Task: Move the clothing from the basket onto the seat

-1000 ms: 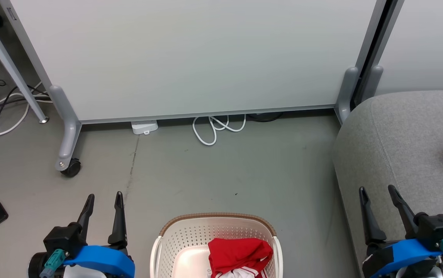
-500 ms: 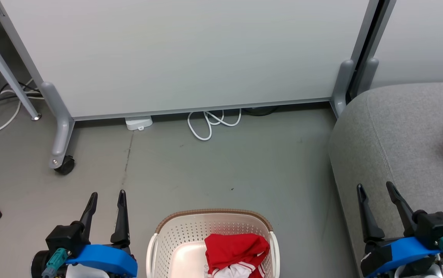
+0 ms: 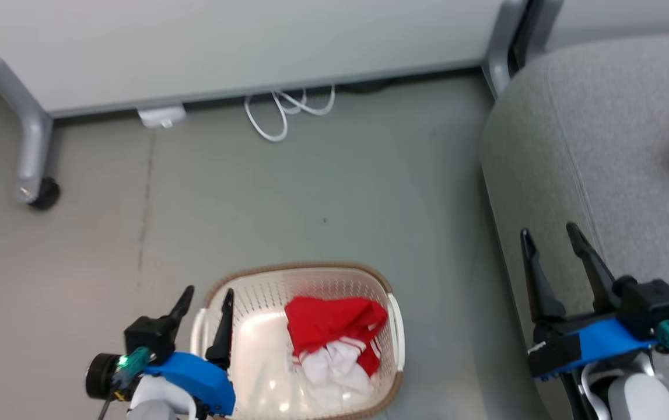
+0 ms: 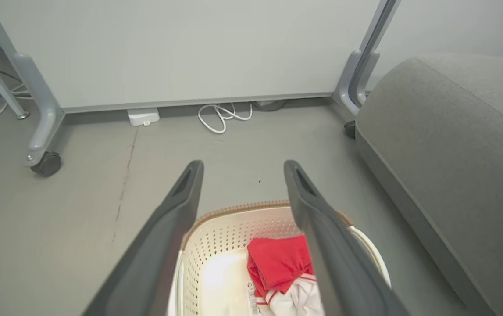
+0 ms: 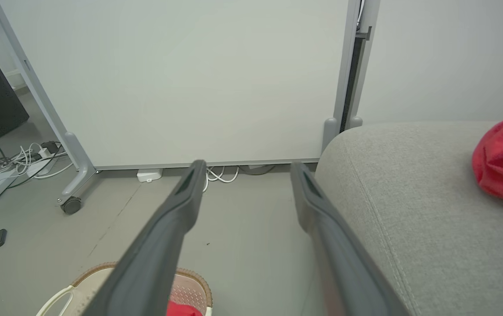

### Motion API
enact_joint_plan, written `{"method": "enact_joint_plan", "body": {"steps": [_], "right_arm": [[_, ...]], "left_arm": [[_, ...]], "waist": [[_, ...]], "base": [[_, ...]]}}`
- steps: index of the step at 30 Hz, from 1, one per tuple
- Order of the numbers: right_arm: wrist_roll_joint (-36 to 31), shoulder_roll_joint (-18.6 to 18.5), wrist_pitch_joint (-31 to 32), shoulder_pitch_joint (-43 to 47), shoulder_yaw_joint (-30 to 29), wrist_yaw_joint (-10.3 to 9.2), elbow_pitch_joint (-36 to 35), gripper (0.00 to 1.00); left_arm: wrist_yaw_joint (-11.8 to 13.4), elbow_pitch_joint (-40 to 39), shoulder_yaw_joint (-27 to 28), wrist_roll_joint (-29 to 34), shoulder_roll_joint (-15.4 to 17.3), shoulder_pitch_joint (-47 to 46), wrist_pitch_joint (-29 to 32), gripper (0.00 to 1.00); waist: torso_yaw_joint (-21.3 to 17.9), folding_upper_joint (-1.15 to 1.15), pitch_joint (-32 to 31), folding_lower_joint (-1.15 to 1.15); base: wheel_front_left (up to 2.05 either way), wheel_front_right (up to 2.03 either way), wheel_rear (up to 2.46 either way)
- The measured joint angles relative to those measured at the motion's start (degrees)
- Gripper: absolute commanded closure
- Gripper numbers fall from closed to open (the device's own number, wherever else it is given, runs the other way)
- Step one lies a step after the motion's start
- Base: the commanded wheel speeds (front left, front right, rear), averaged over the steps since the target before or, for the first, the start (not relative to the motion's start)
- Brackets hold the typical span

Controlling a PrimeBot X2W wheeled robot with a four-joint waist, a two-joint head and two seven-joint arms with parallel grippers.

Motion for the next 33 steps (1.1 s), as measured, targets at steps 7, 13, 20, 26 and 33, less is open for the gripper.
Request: {"method": "enact_joint_plan", "body": {"steps": [7, 13, 20, 26, 33], "right_arm": [[0.2, 0.0, -0.7, -3.8, 1.5, 0.00, -1.8, 0.00], [1.7, 0.0, -2.3, -6.0, 2.4, 0.00, -2.6, 0.00], [3.3, 0.0, -4.0, -8.6, 5.3, 0.00, -3.1, 0.00], [6.4, 0.0, -6.2, -10.8, 6.7, 0.00, -2.1, 0.00], [10.6, 0.0, -7.3, -14.2, 10.0, 0.00, -0.5, 0.00]], "left_arm": [[0.0, 10.0, -9.6, -0.2, 1.3, -8.9, 1.0, 0.00], [0.0, 16.3, -16.1, -1.4, 2.1, -15.7, 1.5, 0.00], [0.0, 23.3, -21.8, 0.1, 3.8, -24.5, 2.9, 0.00], [0.0, 26.1, -24.1, -0.5, 5.6, -29.9, 2.3, 0.00], [0.0, 29.1, -28.1, -1.9, 8.9, -34.0, 3.0, 0.00]], "waist": [[-3.2, 0.00, 9.5, 0.01], [-6.5, 0.00, 18.0, 0.01], [-9.8, 0.00, 28.0, 0.01], [-12.9, 0.00, 35.1, 0.01], [-18.1, 0.00, 41.6, 0.00]], "base": [[0.00, 0.00, 0.00], [0.00, 0.00, 0.00], [0.00, 0.00, 0.00], [0.00, 0.00, 0.00], [0.00, 0.00, 0.00]]}}
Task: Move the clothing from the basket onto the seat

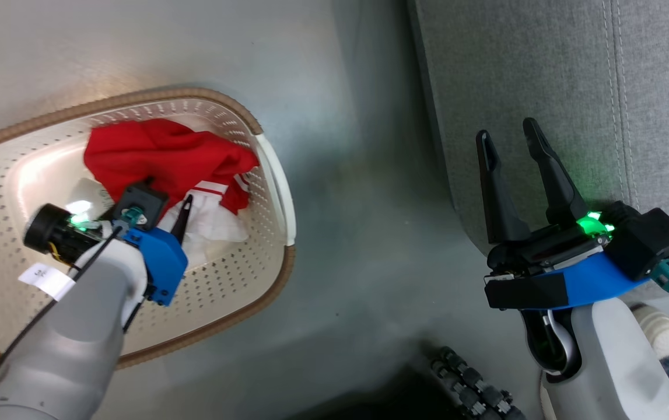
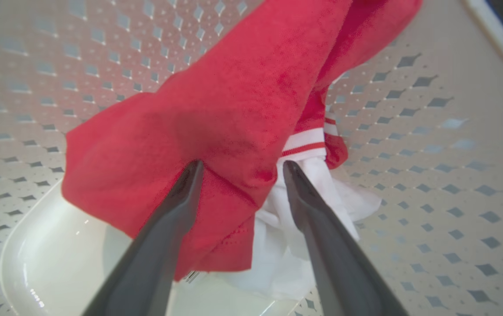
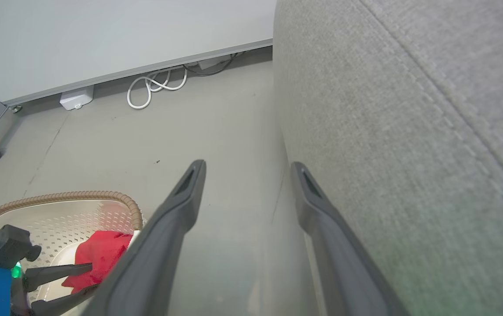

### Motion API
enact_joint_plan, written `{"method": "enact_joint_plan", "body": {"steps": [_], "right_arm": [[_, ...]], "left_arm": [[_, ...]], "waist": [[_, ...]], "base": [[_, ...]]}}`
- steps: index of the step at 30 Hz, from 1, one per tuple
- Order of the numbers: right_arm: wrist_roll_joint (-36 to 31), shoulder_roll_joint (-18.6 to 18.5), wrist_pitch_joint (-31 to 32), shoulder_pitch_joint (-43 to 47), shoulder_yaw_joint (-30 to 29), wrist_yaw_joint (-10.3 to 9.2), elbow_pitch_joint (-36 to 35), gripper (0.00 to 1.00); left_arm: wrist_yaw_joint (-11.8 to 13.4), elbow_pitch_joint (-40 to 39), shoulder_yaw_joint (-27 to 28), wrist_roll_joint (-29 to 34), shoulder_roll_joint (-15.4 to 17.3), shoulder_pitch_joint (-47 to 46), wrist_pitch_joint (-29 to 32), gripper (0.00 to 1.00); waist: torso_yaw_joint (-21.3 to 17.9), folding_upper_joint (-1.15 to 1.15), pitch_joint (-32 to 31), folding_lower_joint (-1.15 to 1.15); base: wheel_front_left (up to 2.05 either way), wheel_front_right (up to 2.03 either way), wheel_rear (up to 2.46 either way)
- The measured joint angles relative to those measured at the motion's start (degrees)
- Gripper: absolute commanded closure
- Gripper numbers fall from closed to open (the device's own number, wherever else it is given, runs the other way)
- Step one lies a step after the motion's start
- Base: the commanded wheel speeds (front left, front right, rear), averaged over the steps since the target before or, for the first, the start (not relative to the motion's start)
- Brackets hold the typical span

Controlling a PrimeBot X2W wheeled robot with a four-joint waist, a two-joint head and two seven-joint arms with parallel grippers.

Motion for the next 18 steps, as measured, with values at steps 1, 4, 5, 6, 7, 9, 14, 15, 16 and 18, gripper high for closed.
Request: {"method": "enact_joint_plan", "body": {"steps": [1, 4, 5, 6, 7, 9, 14, 15, 16, 18], "right_arm": [[0.3, 0.0, 0.0, -0.1, 0.2, 0.01, -0.3, 0.00], [1.3, 0.2, 0.0, -0.5, 0.8, 0.02, -1.1, 0.00], [1.5, 0.3, 0.0, -0.5, 0.9, 0.05, -1.3, 0.00], [1.6, 0.3, -0.1, -0.5, 1.0, 0.09, -1.5, 0.00], [1.7, 0.4, -0.1, -0.5, 1.0, 0.09, -1.7, 0.00], [1.8, 0.5, -0.1, -0.4, 1.0, 0.10, -2.0, 0.00], [2.2, 0.5, -0.1, -0.1, 0.9, 0.10, -2.3, 0.00], [2.2, 0.5, -0.1, 0.0, 0.9, 0.10, -2.4, 0.00], [2.3, 0.5, -0.1, 0.0, 0.9, 0.10, -2.4, 0.00], [2.5, 0.5, -0.1, 0.0, 0.9, 0.09, -2.4, 0.00]], "left_arm": [[0.0, 0.6, -0.2, 0.2, 0.5, -0.5, 0.2, 0.00], [2.0, 2.6, -0.7, 1.3, 1.6, -2.0, 0.9, 0.00], [2.9, 3.1, -0.8, 1.5, 1.8, -2.4, 1.0, 0.00], [3.8, 3.6, -1.1, 1.8, 1.9, -2.7, 1.0, 0.00], [4.5, 4.0, -1.4, 2.1, 1.8, -3.0, 1.0, 0.00], [5.6, 4.7, -1.8, 2.6, 1.7, -3.4, 1.0, 0.00], [7.4, 6.3, -2.3, 3.0, 1.7, -4.6, 1.4, 0.00], [7.5, 6.4, -2.4, 3.0, 1.6, -4.7, 1.4, 0.21], [7.5, 6.6, -2.4, 3.0, 1.6, -4.8, 1.4, 0.69], [7.9, 6.9, -2.4, 2.9, 1.3, -5.0, 1.3, 1.00]], "waist": [[-0.5, 0.00, 0.5, 0.00], [-1.8, 0.00, 1.7, 0.00], [-2.2, 0.00, 2.1, 0.00], [-2.5, 0.00, 2.3, 0.00], [-2.7, 0.00, 2.6, 0.00], [-2.9, 0.00, 2.8, 0.00], [-2.8, 0.00, 3.2, 0.00], [-2.8, 0.00, 3.2, -0.01], [-2.8, 0.00, 3.2, -0.01], [-2.8, 0.00, 3.2, -0.01]], "base": [[0.00, 0.00, 0.00], [0.00, 0.00, 0.00], [0.00, 0.00, 0.00], [0.00, 0.00, 0.00], [0.00, 0.00, 0.00], [0.00, 0.00, 0.00], [0.00, 0.00, 0.00], [0.00, 0.00, 0.00], [0.00, 0.00, 0.00], [0.00, 0.00, 0.00]]}}
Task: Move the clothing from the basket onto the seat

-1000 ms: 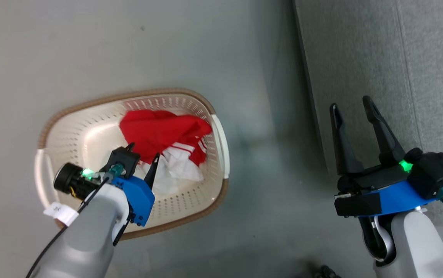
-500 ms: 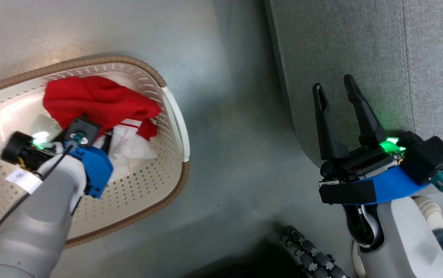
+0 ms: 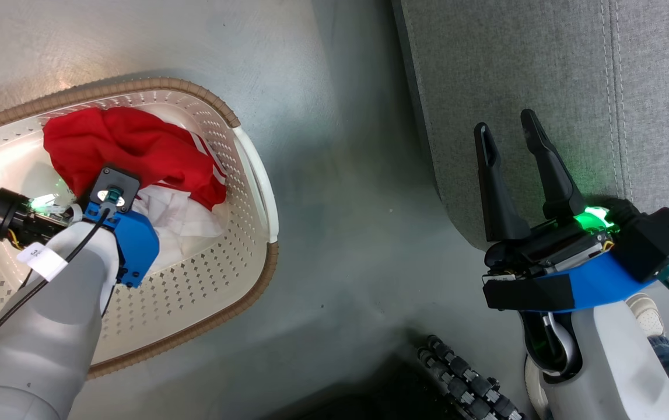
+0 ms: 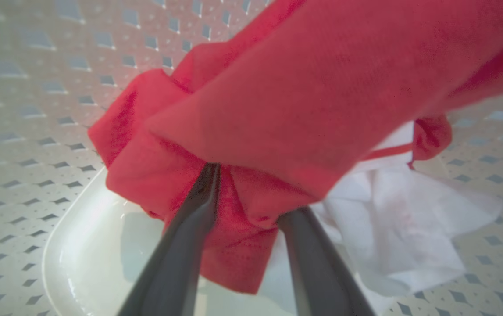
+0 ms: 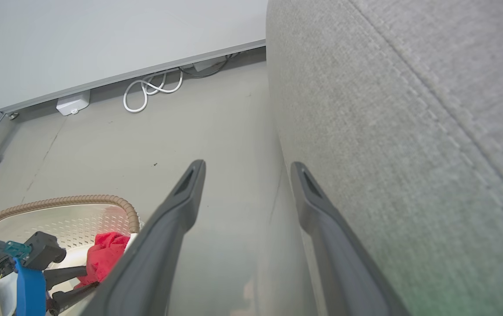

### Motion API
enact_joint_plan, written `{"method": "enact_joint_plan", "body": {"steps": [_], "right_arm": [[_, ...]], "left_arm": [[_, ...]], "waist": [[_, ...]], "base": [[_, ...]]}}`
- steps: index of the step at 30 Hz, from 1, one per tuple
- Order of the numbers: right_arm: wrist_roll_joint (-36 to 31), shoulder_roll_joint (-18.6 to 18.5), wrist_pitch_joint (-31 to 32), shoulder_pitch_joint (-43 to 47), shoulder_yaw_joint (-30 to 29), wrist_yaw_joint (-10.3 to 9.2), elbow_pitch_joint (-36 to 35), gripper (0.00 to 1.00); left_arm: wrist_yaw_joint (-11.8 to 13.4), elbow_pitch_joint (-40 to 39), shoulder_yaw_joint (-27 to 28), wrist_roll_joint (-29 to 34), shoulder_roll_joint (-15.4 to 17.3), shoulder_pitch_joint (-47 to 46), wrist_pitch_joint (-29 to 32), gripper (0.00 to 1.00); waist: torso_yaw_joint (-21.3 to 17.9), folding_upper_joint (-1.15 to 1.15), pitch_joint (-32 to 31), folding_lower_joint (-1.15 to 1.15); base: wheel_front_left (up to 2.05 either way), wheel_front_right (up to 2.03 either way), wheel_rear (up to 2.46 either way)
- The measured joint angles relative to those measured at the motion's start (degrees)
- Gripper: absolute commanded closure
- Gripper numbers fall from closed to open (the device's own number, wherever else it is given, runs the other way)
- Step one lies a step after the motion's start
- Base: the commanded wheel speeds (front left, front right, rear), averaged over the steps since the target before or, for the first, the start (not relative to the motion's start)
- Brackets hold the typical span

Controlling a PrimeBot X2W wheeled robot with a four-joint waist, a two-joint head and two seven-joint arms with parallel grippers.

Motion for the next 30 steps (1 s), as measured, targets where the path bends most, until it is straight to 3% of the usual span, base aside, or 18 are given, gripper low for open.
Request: {"method": "enact_joint_plan", "body": {"steps": [16, 23, 30], "right_arm": [[0.0, -0.1, 0.0, -1.0, 0.5, -0.02, 1.5, 0.00], [-3.9, -0.3, 0.0, -0.8, -1.7, -0.08, 4.0, 0.00], [-8.1, -0.3, 0.0, 1.7, -3.5, -0.08, 7.4, 0.00]], "left_arm": [[-2.4, 0.6, 1.2, -3.7, -1.7, 0.5, -2.5, 1.00], [-4.1, 0.4, 1.8, -5.9, -5.3, 2.5, -3.5, 1.00], [-6.3, 0.1, 1.7, -8.1, -9.8, 9.0, -4.1, 1.00]], "waist": [[0.3, 0.00, -2.2, 0.00], [2.9, 0.00, -8.0, -0.01], [7.0, 0.01, -17.6, -0.01]], "base": [[0.00, 0.00, 0.00], [0.00, 0.00, 0.00], [0.00, 0.00, 0.00]]}}
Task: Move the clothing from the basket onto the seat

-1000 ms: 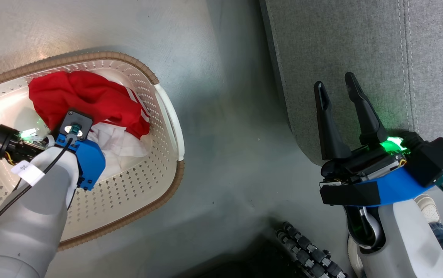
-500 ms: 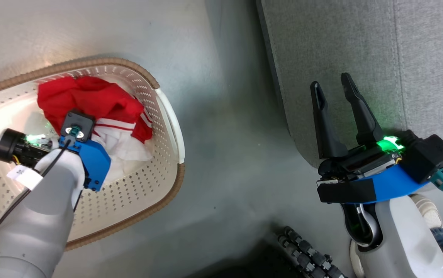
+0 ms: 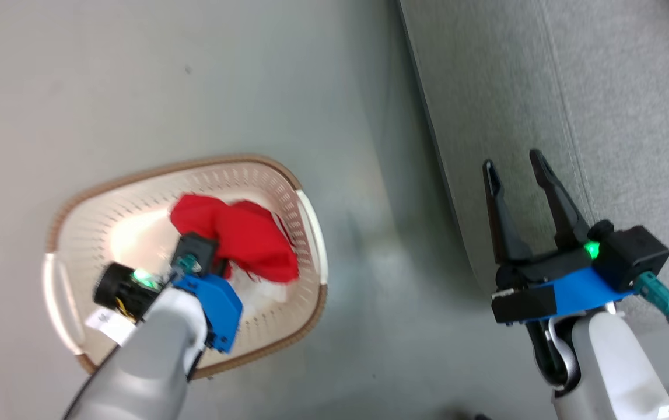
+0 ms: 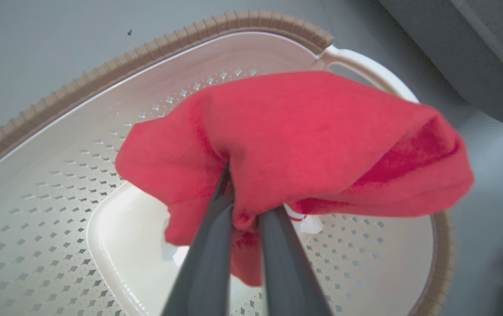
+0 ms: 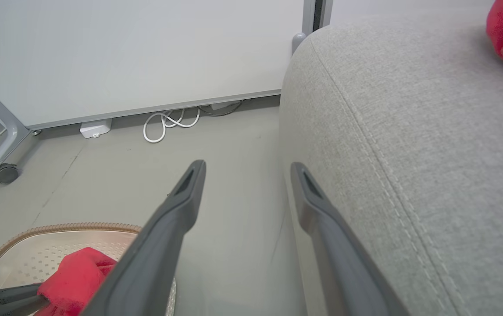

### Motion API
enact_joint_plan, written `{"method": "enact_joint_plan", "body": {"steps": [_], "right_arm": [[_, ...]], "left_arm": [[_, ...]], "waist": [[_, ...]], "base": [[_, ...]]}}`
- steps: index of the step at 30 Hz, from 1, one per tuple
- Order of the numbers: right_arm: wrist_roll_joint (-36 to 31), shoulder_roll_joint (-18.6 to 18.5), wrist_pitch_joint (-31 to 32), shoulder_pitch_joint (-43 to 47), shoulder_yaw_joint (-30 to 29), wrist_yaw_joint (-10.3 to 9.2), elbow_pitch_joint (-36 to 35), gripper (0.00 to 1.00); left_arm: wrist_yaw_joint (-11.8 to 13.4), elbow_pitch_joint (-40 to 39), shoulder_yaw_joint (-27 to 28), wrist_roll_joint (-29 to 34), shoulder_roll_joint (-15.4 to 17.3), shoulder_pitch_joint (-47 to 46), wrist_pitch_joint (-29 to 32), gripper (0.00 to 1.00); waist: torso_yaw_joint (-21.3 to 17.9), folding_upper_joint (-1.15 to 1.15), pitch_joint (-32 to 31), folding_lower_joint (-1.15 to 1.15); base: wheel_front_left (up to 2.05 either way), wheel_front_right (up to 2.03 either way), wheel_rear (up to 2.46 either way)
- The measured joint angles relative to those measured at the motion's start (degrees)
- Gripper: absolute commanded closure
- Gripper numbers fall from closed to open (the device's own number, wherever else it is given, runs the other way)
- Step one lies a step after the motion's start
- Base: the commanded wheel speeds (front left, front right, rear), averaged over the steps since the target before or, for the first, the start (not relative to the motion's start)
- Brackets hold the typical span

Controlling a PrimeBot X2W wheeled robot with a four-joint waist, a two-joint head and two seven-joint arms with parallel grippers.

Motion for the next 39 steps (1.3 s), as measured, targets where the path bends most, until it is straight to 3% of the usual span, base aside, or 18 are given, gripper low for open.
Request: {"method": "enact_joint_plan", "body": {"steps": [7, 21, 27, 39], "right_arm": [[-2.0, 0.0, 1.4, 4.5, -1.5, 0.00, 1.7, 0.00], [-2.1, 0.0, 5.1, 10.1, -2.5, -0.01, 0.6, 0.00], [-1.8, 0.0, 6.1, 11.3, -2.5, -0.01, -0.3, 0.00], [-1.4, 0.0, 6.8, 13.0, -1.9, -0.01, -0.5, 0.00]], "left_arm": [[-1.3, -9.3, -0.5, -1.1, -2.2, 6.2, -0.2, 1.00], [-1.6, -25.3, -7.5, -6.6, -0.2, 10.1, -0.2, 1.00], [-1.6, -30.0, -8.7, -11.8, 0.5, 7.2, -0.2, 1.00], [-1.6, -34.8, -11.9, -17.7, 0.9, -0.6, 4.7, 1.00]], "waist": [[4.7, 0.00, -11.1, -0.01], [14.4, 0.00, -27.8, -0.01], [17.1, 0.00, -32.2, -0.01], [18.2, 0.00, -34.7, 0.00]], "base": [[0.00, 0.00, 0.00], [0.00, 0.00, 0.00], [0.00, 0.00, 0.00], [0.00, 0.00, 0.00]]}}
